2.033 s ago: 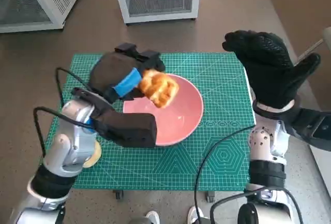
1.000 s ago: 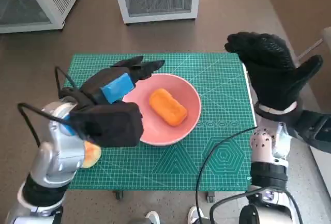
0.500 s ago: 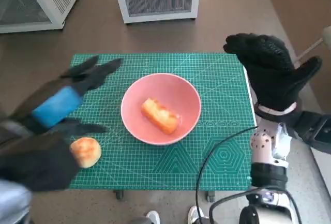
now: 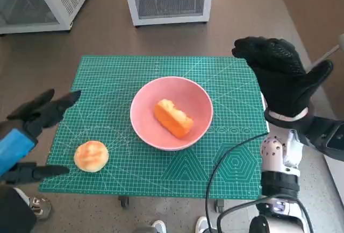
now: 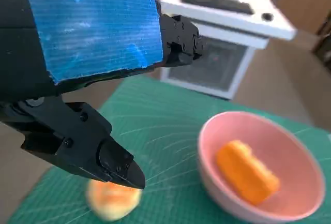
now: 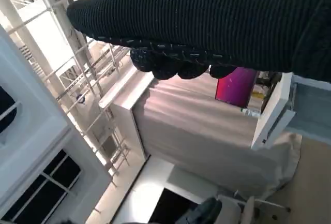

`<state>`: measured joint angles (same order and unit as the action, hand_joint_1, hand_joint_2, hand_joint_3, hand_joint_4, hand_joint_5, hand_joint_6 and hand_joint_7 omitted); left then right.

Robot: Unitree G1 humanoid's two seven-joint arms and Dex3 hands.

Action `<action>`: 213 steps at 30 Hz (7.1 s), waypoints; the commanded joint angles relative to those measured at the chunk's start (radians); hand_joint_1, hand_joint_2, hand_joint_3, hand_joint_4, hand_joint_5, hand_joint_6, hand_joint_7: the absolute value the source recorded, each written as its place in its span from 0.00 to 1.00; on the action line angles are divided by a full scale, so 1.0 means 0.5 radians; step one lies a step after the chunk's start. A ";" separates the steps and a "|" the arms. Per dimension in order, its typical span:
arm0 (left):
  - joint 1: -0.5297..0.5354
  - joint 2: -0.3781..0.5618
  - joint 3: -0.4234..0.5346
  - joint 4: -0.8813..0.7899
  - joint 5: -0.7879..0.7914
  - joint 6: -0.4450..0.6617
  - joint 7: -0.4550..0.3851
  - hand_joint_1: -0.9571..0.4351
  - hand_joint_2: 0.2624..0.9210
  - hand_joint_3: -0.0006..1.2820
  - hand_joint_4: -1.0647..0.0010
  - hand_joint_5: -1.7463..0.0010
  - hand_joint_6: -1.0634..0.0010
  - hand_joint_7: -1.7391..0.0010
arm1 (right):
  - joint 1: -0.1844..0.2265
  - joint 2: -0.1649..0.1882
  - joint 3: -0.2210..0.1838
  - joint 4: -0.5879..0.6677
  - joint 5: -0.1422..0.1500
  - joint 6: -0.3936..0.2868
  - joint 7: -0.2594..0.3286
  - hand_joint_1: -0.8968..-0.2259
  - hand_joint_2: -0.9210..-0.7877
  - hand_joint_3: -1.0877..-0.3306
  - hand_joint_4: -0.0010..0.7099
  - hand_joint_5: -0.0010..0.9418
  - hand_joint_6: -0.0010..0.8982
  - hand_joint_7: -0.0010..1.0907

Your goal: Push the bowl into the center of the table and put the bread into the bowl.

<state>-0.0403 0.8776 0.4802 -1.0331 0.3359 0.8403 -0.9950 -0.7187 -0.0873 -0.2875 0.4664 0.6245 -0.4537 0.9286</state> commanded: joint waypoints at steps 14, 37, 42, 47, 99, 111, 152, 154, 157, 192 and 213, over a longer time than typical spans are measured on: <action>0.330 -0.051 -0.314 0.048 0.086 -0.023 0.366 0.60 0.68 0.00 0.91 0.99 0.75 0.98 | 0.022 -0.046 -0.013 0.039 0.010 0.055 0.030 0.47 0.00 0.56 0.33 0.00 0.42 0.01; 0.274 -0.086 -0.968 0.411 0.493 -0.006 0.764 0.59 0.70 0.00 0.87 1.00 0.72 0.99 | 0.030 -0.086 -0.034 0.036 -0.004 0.033 0.028 0.47 0.00 0.57 0.33 0.00 0.43 0.01; 0.201 -0.095 -1.150 0.685 0.605 -0.034 0.812 0.58 0.71 0.01 0.87 1.00 0.72 0.99 | 0.032 -0.089 -0.035 0.049 -0.025 0.000 0.024 0.48 0.00 0.57 0.33 0.00 0.43 0.01; 0.152 -0.139 -1.249 0.894 0.665 -0.051 0.852 0.59 0.72 0.01 0.87 1.00 0.72 1.00 | 0.041 -0.092 -0.032 0.040 -0.023 -0.007 0.021 0.49 0.00 0.57 0.34 0.00 0.43 0.01; 0.076 -0.203 -1.133 1.043 0.840 -0.188 0.945 0.69 0.96 0.08 0.38 0.30 0.37 0.36 | 0.087 -0.081 -0.011 -0.009 -0.003 0.026 -0.015 0.50 0.00 0.54 0.36 0.00 0.44 0.01; -0.263 -0.191 -0.959 0.760 0.891 -0.237 0.901 0.69 0.96 0.05 0.29 0.37 0.36 0.36 | 0.083 -0.061 -0.002 0.006 -0.005 0.017 -0.008 0.49 0.00 0.54 0.36 0.00 0.44 0.01; -1.557 -0.851 -1.788 2.108 0.938 -1.180 0.986 0.69 0.91 0.08 0.28 0.32 0.33 0.43 | 0.156 -0.082 -0.026 -0.093 -0.013 0.057 -0.044 0.47 0.00 0.50 0.38 0.01 0.44 0.01; -1.555 -0.874 -1.796 2.155 0.940 -1.190 0.980 0.69 0.91 0.09 0.28 0.32 0.34 0.43 | 0.161 -0.086 -0.027 -0.097 -0.015 0.058 -0.051 0.47 0.00 0.50 0.38 0.01 0.44 0.01; -1.546 -0.898 -1.803 2.206 0.944 -1.194 0.974 0.69 0.91 0.09 0.29 0.32 0.34 0.42 | 0.170 -0.089 -0.025 -0.109 -0.018 0.062 -0.063 0.47 0.00 0.49 0.38 0.01 0.45 0.01; -1.175 -0.878 -1.392 1.703 0.493 -0.980 0.712 0.47 0.85 0.02 0.98 1.00 0.79 1.00 | 0.090 -0.053 0.009 -0.007 -0.025 0.028 -0.072 0.45 0.00 0.48 0.37 0.00 0.45 0.01; -0.659 -1.209 -0.511 1.530 -0.749 -1.897 1.364 0.29 1.00 0.16 0.93 0.98 0.80 0.99 | 0.007 -0.032 0.060 -0.038 -0.188 -0.076 -0.275 0.47 0.00 0.44 0.38 0.01 0.45 0.01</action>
<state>-0.4010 0.3087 0.1961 -0.2335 0.0126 -0.0784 -0.3581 -0.7148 -0.1111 -0.2698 0.4562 0.5556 -0.4854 0.8186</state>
